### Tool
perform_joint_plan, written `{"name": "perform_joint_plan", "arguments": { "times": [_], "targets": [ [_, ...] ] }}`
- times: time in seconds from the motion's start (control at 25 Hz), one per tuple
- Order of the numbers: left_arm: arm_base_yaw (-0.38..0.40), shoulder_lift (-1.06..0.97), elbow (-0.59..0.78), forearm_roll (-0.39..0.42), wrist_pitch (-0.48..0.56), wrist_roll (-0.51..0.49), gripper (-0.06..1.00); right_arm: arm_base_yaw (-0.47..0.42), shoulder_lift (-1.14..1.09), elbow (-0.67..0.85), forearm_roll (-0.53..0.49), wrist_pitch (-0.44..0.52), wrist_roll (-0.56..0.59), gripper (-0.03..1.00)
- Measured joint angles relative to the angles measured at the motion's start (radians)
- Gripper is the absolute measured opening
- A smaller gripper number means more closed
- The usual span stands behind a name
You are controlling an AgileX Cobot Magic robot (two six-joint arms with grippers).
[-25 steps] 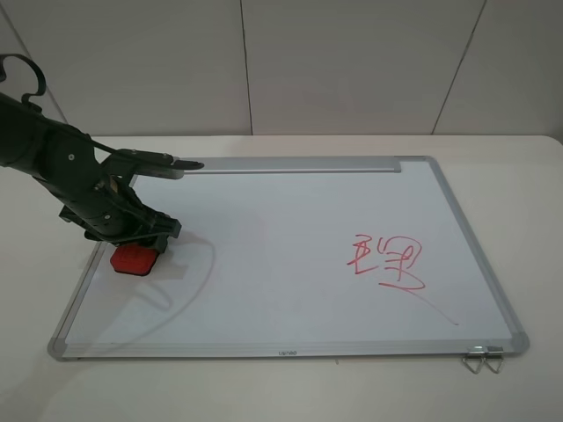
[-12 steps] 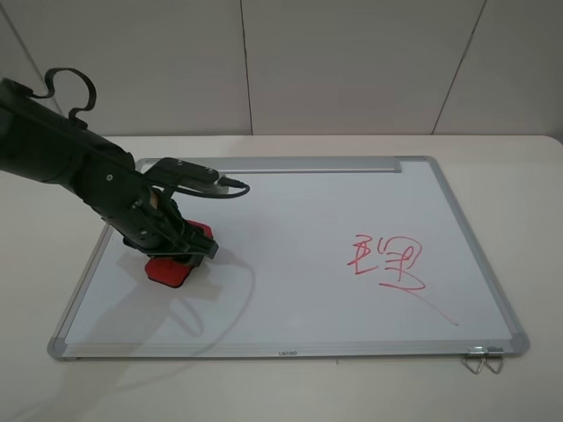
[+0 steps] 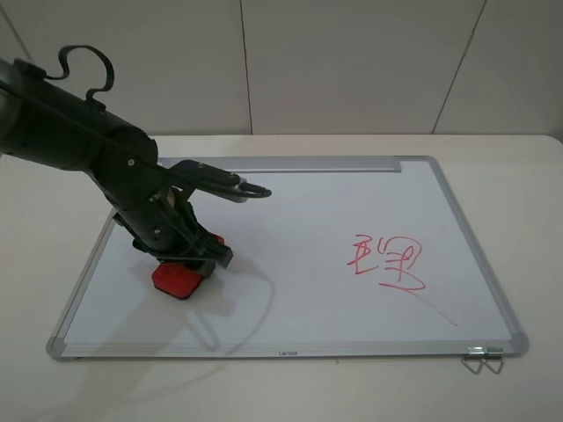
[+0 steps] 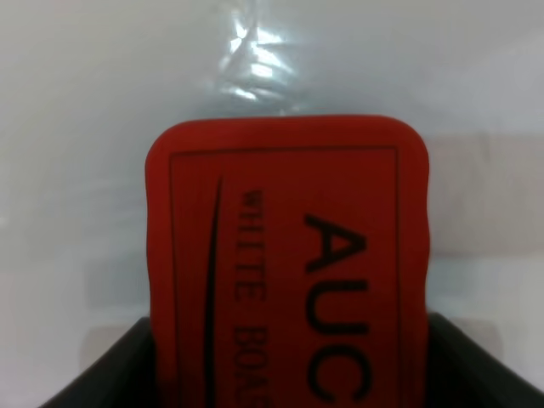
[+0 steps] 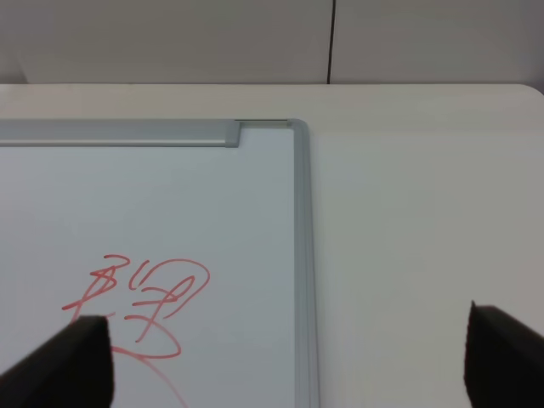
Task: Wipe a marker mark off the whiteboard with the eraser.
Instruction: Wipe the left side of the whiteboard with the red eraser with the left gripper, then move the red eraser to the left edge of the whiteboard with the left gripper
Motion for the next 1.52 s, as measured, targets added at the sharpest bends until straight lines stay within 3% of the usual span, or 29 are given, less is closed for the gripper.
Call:
{"name": "perform_joint_plan", "arguments": {
  "times": [0.28,0.4,0.6,0.8,1.16,1.32,1.52],
  "targets": [
    [0.019,-0.174,0.000,0.010,0.093,-0.068,0.57,0.000,0.000,0.000,0.000,0.000,0.000,0.71],
    [0.044,-0.186,0.022,0.048,0.130,-0.144,0.57,0.000,0.000,0.000,0.000,0.000,0.000,0.71],
    [0.071,-0.186,0.101,0.122,0.117,-0.275,0.57,0.000,0.000,0.000,0.000,0.000,0.000,0.71],
    [0.077,-0.186,0.195,0.175,0.031,-0.390,0.57,0.000,0.000,0.000,0.000,0.000,0.000,0.71],
    [0.088,-0.186,0.255,0.185,-0.072,-0.404,0.57,0.000,0.000,0.000,0.000,0.000,0.000,0.71],
    [0.088,-0.186,0.255,0.185,-0.082,-0.405,0.69,0.000,0.000,0.000,0.000,0.000,0.000,0.71],
    [0.088,-0.186,0.255,0.185,-0.084,-0.405,0.71,0.000,0.000,0.000,0.000,0.000,0.000,0.71]
  ]
}}
